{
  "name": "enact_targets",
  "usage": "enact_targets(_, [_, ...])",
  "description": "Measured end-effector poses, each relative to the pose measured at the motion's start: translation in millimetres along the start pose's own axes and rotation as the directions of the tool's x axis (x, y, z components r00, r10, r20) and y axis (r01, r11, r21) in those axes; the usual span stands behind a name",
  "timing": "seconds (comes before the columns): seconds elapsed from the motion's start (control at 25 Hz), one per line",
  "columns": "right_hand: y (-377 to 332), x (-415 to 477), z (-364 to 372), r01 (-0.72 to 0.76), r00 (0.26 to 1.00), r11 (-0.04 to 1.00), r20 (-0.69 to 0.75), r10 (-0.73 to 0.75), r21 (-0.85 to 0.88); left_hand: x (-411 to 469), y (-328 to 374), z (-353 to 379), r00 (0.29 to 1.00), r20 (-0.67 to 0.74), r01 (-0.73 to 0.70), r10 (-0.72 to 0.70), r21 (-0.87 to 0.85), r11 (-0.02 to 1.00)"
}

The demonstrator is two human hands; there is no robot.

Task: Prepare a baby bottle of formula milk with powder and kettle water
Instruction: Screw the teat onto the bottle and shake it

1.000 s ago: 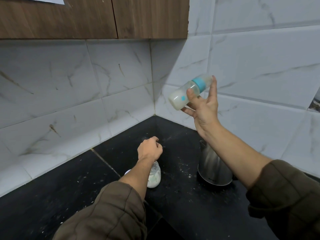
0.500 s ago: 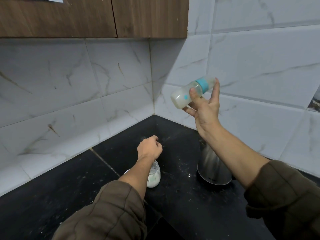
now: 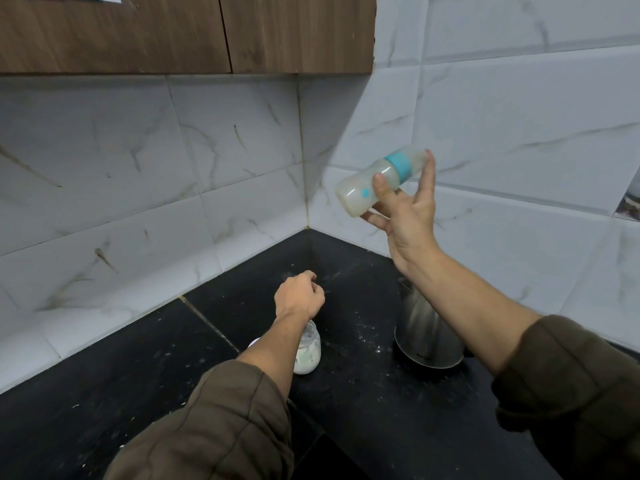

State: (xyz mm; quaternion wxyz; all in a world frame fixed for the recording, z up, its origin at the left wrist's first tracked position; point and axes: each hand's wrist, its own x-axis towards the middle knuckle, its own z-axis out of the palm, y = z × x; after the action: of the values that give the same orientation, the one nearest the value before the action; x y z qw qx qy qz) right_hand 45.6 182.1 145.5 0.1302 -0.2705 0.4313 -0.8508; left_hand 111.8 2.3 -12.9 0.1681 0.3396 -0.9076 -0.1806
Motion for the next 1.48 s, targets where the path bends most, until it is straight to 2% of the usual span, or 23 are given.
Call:
enact_targets(0.12, [6,-13,-1,-0.014,0.965,0.959,0.249,0.087,-0.282,1,2,0,1.000,0.024,-0.004,0.005,-0.005,1.000])
enact_targets(0.2, [11,-16,-2,-0.005,0.952,0.950,0.290,0.100,-0.311,1,4,0,1.000,0.022,-0.011,0.012,-0.010,1.000])
enact_targets(0.24, [10,-14,-1,-0.004,0.969,0.965,0.237,0.068,-0.262,1,5,0,1.000,0.018,-0.016,0.016,-0.012,1.000])
enact_targets(0.36, [3,3,3,-0.009,0.998,1.000,-0.056,0.010,0.018,1,6,0,1.000,-0.004,-0.010,0.010,-0.010,1.000])
enact_targets(0.4, [3,7,2,-0.011,0.995,0.997,-0.096,0.019,0.077,1,5,0,1.000,-0.008,-0.007,0.007,-0.011,1.000])
enact_targets(0.44, [3,7,2,-0.026,0.996,0.998,-0.080,0.031,0.060,2,6,1,1.000,-0.008,-0.008,0.008,-0.012,1.000])
enact_targets(0.56, [11,-8,0,-0.067,0.974,0.970,0.194,0.114,-0.235,4,8,1,1.000,0.013,-0.022,0.022,-0.023,0.999])
enact_targets(0.64, [16,-14,-4,-0.040,0.947,0.949,0.292,0.136,-0.314,4,12,0,0.999,0.015,-0.029,0.029,-0.021,0.999])
enact_targets(0.68, [15,-13,-2,-0.035,0.960,0.964,0.259,0.106,-0.264,4,12,0,0.999,0.007,-0.032,0.033,-0.017,0.999])
enact_targets(0.76, [6,-4,2,-0.039,0.998,0.998,0.048,0.042,-0.058,4,13,-1,1.000,-0.010,-0.028,0.028,-0.011,1.000])
enact_targets(0.84, [0,7,2,-0.025,0.993,0.992,-0.110,0.039,0.122,3,12,-1,1.000,-0.021,-0.020,0.020,0.000,1.000])
enact_targets(0.92, [0,7,0,-0.051,0.997,0.997,-0.056,0.054,0.066,4,13,-1,1.000,-0.019,-0.021,0.021,0.000,1.000])
enact_targets(1.04, [11,-9,-2,-0.090,0.960,0.968,0.239,0.147,-0.236,5,15,-1,0.999,-0.007,-0.034,0.034,-0.021,0.999])
enact_targets(1.08, [15,-13,-3,-0.082,0.946,0.959,0.282,0.161,-0.272,6,16,-2,0.999,-0.005,-0.035,0.035,-0.026,0.999])
enact_targets(1.16, [16,-11,0,-0.079,0.971,0.982,0.209,0.115,-0.173,8,16,-3,0.999,-0.011,-0.042,0.041,-0.023,0.999])
enact_targets(1.24, [11,0,2,-0.085,0.996,0.996,0.016,0.085,0.037,7,16,-4,0.999,-0.022,-0.041,0.041,-0.011,0.999])
enact_targets(1.28, [9,5,2,-0.079,0.996,0.991,-0.029,0.083,0.104,7,15,-5,0.999,-0.025,-0.036,0.036,-0.006,0.999])
enact_targets(1.32, [8,6,1,-0.084,0.996,0.992,-0.020,0.087,0.099,6,15,-5,0.999,-0.024,-0.035,0.034,-0.004,0.999])
enact_targets(1.4, [9,0,0,-0.108,0.986,0.991,0.121,0.117,-0.082,6,15,-5,0.999,-0.017,-0.033,0.033,-0.008,0.999])
enact_targets(1.48, [13,-11,0,-0.092,0.942,0.957,0.286,0.173,-0.275,6,15,-5,0.999,-0.013,-0.034,0.034,-0.017,0.999])
